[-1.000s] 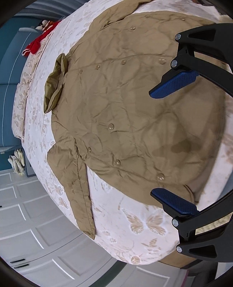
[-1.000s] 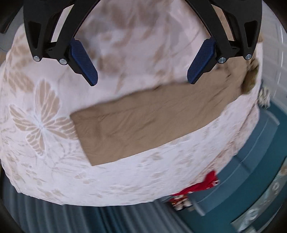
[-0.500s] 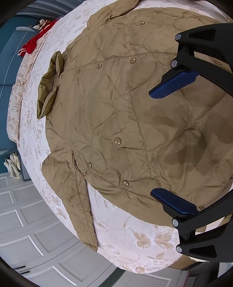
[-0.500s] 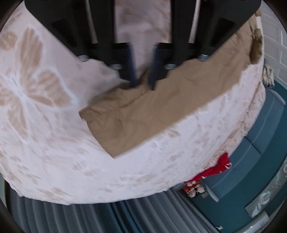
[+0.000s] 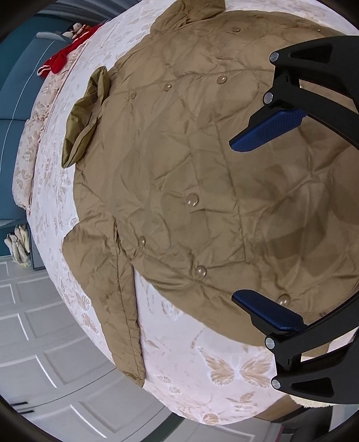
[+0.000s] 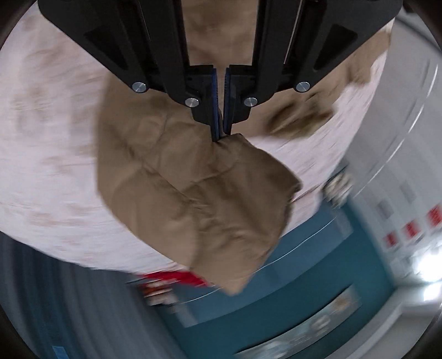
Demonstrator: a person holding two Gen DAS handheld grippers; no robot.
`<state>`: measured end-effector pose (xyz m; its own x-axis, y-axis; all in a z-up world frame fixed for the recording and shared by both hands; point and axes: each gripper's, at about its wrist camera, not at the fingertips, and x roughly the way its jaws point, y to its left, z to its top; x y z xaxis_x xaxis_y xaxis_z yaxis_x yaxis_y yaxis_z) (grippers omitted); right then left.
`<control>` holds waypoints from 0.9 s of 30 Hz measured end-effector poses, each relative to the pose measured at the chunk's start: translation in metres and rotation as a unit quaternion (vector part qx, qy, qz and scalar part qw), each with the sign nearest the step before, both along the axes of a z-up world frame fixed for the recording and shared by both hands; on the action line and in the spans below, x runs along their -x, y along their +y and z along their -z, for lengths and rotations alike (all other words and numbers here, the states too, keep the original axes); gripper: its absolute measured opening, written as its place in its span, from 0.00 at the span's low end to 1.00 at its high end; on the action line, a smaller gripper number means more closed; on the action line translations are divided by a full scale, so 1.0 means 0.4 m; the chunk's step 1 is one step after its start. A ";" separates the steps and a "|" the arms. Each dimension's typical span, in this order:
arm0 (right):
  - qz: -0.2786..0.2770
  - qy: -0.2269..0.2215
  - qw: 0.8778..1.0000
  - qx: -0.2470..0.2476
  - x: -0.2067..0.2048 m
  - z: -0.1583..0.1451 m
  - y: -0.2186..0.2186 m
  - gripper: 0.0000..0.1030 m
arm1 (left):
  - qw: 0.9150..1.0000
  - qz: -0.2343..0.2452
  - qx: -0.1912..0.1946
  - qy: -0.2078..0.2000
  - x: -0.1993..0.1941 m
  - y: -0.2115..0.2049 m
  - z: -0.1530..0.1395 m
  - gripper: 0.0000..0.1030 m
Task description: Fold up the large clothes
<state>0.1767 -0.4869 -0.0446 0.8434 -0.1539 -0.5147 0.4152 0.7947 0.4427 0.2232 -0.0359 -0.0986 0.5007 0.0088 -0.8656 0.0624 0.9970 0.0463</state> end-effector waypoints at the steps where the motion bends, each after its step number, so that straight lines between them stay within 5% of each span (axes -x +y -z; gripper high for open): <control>1: -0.030 0.001 1.000 0.001 -0.032 -0.002 0.051 0.02 | 1.000 -0.004 0.003 0.000 -0.005 0.009 -0.002 0.95; 10: -0.232 0.068 0.970 -0.011 -0.250 0.107 0.447 0.06 | 0.998 -0.052 0.034 0.002 -0.061 0.110 -0.003 0.95; 15: -0.245 0.094 0.965 -0.007 -0.215 0.166 0.550 0.36 | 0.996 -0.067 0.051 0.005 -0.108 0.129 0.005 0.95; 21: -0.153 0.100 0.983 0.000 -0.071 0.175 0.439 0.48 | 0.987 -0.038 0.153 0.039 -0.214 0.076 0.030 0.95; 27: -0.064 0.101 0.990 -0.081 -0.010 0.228 0.224 0.51 | 0.967 -0.056 0.232 0.093 -0.345 0.012 0.096 0.92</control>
<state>0.1805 -0.3973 -0.1357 0.7287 0.0454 -0.6834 0.4085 0.7721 0.4868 0.3614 -0.0309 -0.1372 0.3547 -0.3571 -0.8641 -0.0822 0.9087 -0.4093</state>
